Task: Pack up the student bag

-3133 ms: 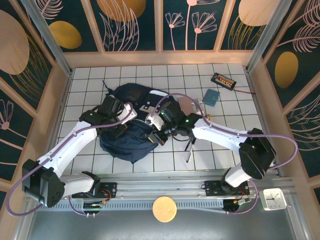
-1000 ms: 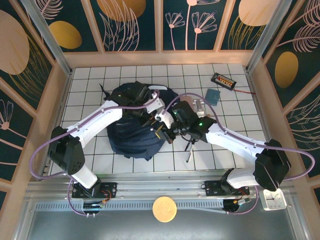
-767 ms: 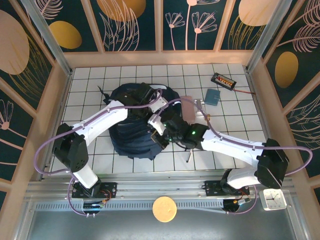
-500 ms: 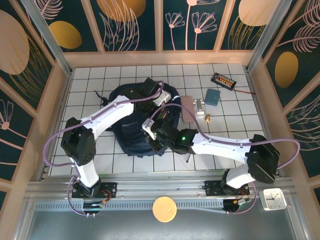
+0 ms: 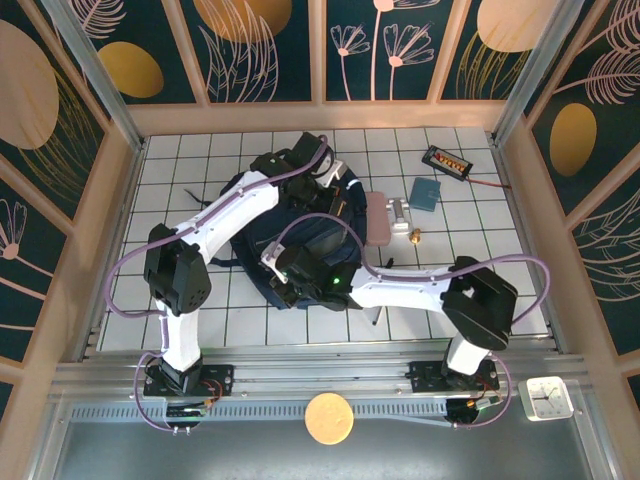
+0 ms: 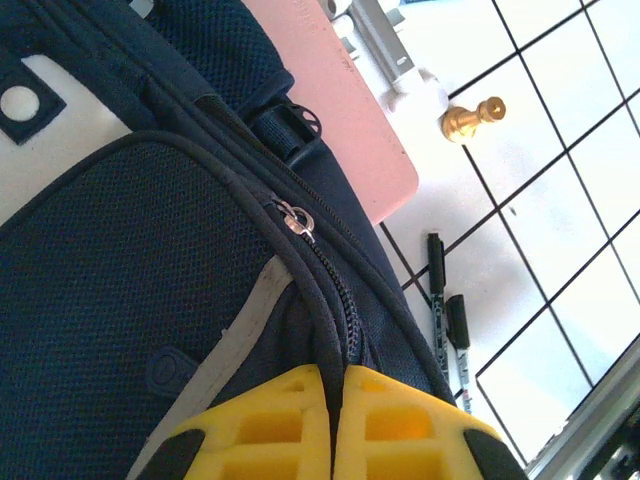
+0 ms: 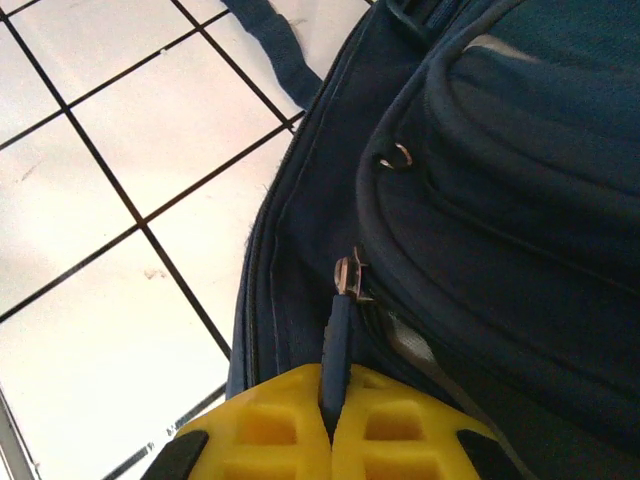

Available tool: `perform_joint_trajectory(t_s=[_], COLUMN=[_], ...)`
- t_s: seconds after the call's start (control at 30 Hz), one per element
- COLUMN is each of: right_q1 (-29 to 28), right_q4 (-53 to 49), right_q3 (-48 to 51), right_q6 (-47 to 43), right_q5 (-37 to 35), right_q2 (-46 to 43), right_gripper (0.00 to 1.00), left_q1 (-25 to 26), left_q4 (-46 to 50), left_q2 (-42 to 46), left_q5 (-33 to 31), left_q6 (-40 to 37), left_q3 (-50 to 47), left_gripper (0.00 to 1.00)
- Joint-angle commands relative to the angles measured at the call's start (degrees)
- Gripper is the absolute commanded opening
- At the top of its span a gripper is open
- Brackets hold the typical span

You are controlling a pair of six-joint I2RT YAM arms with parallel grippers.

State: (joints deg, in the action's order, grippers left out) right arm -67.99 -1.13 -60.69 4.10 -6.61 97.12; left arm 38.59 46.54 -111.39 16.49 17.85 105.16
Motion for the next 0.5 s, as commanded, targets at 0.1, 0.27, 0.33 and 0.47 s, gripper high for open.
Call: perform_joint_trajectory(t_s=[0.1,0.27,0.33,0.47], right_q1=[-0.62,-0.37,-0.40,-0.26], right_q4=[8.79,13.74,15.02,16.51], right_q3=[-7.34,-12.13,-13.94,-18.22], right_q6=[4.34,7.26,7.46,7.34], right_q5=[5.38,2.94,0.19,-5.65], right_q2=[6.84,11.73,13.54,17.08], right_gripper=[0.00,0.00,0.00,0.00], left_q1=[0.08,0.22,0.39,0.83], left_q4=[-6.16,-6.23,-7.01,-8.19], left_q2=[-0.54,-0.16,0.19,0.37], left_q5=[3.46,3.08,2.72,2.15], left_q6=[8.18,10.59,11.77,14.15], left_q3=[5.56,5.38,4.75,4.62], left_gripper=[0.00,0.00,0.00,0.00])
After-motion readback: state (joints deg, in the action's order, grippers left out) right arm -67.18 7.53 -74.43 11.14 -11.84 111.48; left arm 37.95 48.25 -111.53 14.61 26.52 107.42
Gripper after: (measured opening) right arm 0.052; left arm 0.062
